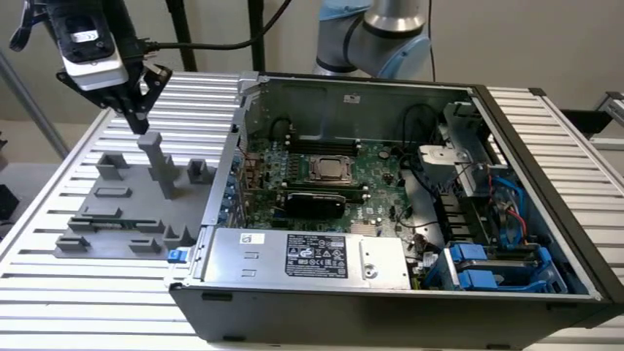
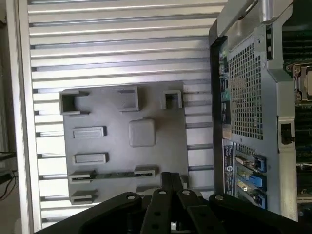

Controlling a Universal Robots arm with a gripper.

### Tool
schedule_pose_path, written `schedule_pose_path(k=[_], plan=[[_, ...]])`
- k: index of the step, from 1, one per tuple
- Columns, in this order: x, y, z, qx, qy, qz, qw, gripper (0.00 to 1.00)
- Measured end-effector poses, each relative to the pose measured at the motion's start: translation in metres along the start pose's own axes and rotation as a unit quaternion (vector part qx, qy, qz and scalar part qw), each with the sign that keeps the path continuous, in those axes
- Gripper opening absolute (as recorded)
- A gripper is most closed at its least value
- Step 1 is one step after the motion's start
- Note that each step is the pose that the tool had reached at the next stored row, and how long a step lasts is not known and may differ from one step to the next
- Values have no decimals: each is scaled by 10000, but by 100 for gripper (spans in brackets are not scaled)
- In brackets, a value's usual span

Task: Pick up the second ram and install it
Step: 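Reach for the second ram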

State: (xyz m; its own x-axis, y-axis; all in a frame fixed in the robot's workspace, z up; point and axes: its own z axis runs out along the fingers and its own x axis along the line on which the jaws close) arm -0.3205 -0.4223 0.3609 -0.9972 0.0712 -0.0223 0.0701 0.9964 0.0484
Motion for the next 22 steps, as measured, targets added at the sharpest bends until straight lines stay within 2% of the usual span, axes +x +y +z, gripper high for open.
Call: schedule_pose_path(k=[14, 18, 22], plan=[[631, -77, 216, 1, 0, 0, 10000, 0], [740, -110, 267, 1, 6, 0, 10000, 0], [776, -161, 305, 4, 45, 1, 10000, 0]])
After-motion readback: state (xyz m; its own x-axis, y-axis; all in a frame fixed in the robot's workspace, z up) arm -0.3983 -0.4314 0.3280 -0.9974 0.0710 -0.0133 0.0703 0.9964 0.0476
